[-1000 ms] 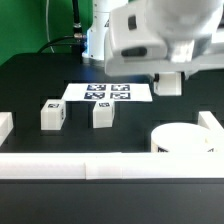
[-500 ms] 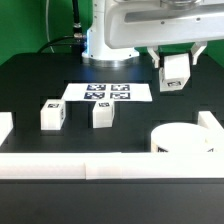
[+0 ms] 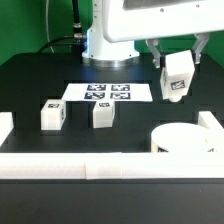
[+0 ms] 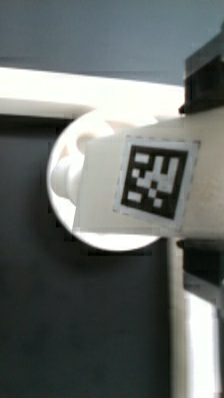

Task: Assemble stool

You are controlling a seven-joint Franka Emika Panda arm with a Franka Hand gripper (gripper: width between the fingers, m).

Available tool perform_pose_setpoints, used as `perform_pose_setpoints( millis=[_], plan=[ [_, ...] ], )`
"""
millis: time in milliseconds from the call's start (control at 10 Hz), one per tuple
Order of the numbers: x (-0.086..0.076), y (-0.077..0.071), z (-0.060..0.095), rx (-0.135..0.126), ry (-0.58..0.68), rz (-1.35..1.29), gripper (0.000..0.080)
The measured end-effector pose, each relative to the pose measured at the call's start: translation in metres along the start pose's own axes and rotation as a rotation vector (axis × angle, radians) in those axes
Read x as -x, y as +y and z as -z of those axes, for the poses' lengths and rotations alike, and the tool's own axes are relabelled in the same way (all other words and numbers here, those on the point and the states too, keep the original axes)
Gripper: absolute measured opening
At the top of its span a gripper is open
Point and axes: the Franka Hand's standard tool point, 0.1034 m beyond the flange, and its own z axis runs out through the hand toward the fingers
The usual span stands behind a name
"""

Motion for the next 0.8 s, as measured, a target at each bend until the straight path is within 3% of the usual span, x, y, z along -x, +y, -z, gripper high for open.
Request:
perform_pose_setpoints(
  millis=[300, 400, 600, 800],
  plan=[
    [-0.006, 0.002, -0.004, 0.014, 0.241, 0.000, 0.0324],
    [-0.007, -0.004, -0.009, 0.026, 0.303, 0.036, 0.0324],
    [-0.009, -0.017, -0.024, 0.062, 0.311, 0.157, 0.0324],
    [-0.010, -0.025, -0.029, 0.062, 0.323, 0.171, 0.0324]
  ],
)
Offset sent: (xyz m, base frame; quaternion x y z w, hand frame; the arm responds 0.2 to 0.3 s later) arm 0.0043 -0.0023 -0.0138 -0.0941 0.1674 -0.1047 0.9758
